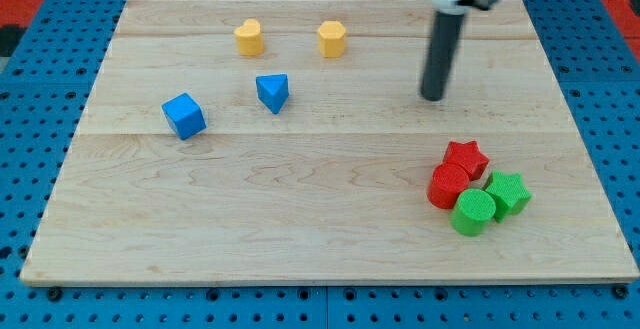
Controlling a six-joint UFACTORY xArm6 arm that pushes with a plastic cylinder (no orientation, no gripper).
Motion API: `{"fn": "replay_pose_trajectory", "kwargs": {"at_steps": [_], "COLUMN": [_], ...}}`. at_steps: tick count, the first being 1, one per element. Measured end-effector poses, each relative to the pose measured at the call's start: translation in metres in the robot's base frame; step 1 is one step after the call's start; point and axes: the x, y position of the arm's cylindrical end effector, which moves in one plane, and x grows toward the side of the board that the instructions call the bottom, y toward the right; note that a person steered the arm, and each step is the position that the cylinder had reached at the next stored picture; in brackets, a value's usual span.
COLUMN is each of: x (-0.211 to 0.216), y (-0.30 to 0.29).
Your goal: Place the triangle right to the hexagon
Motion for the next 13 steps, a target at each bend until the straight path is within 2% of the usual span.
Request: {"fn": "replay_pose_trajectory", "kwargs": {"at_steps": [1, 2, 3, 4, 5, 6, 7, 8, 9, 11, 12, 13], "x": [0.057, 0.174, 0.235, 0.235, 0.21, 0.13, 0.064, 0.011, -0.005, -0.001, 0.007, 0.021], "y": [0.089, 0.105, 0.094, -0.008, -0.16, -0.249, -0.283, -0.266, -0.263, -0.179, -0.116, -0.112]}}
